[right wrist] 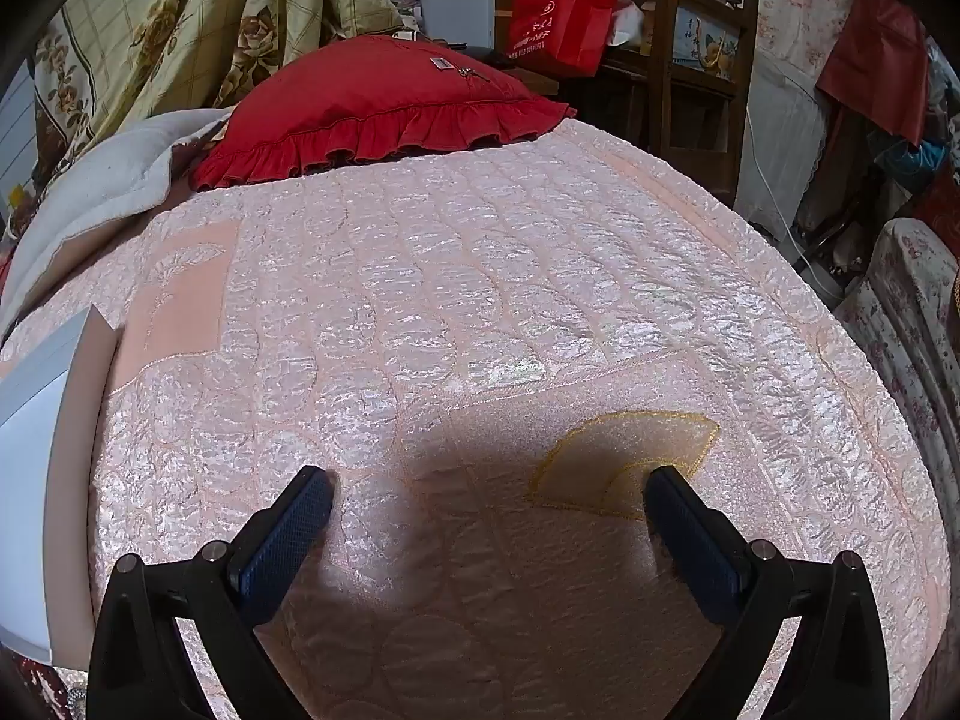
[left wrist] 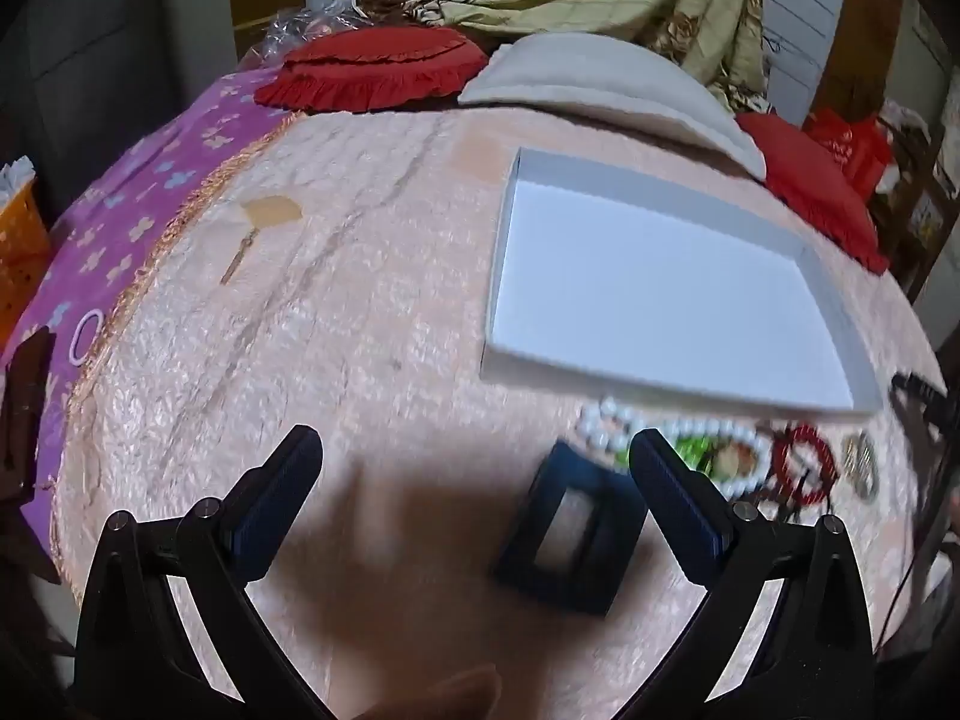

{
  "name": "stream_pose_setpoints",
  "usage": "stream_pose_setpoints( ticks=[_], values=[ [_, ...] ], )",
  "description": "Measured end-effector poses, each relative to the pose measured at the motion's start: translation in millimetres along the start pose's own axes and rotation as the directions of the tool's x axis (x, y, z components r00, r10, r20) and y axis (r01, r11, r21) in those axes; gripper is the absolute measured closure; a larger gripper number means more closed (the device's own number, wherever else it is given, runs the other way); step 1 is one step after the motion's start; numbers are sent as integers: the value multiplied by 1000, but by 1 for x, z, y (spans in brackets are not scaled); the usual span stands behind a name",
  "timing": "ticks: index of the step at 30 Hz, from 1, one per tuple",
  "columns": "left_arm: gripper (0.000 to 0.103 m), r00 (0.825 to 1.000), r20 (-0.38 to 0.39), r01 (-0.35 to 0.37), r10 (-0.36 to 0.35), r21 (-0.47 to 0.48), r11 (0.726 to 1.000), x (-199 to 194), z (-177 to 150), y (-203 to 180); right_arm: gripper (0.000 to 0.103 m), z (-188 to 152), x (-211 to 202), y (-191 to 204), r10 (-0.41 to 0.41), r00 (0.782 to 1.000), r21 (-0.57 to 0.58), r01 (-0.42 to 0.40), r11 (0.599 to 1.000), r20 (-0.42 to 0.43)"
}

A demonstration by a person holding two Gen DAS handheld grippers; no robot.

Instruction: Organize jewelry

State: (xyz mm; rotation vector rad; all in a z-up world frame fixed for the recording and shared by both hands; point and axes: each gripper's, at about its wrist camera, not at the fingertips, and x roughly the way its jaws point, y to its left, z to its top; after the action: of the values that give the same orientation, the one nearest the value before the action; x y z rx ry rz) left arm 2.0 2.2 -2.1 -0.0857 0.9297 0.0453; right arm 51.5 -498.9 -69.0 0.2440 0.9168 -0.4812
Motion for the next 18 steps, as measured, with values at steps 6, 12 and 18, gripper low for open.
stream_pose_setpoints(
  ticks=[6, 12, 18],
  values=[
    [0, 1000, -3, -6, 6, -86, 996, -14, 11, 8, 0, 0, 0, 0, -1, 1000, 2, 1, 1000, 3],
    [0, 998, -37, -51, 44, -199, 979, -2, 9, 33, 0, -10, -11, -7, 41, 997, -29, -44, 999, -70],
    [0, 998, -56, -27, 19, -155, 988, 6, 0, 40, 0, -36, -28, -9, 102, 994, -127, -108, 986, -51]
  ],
)
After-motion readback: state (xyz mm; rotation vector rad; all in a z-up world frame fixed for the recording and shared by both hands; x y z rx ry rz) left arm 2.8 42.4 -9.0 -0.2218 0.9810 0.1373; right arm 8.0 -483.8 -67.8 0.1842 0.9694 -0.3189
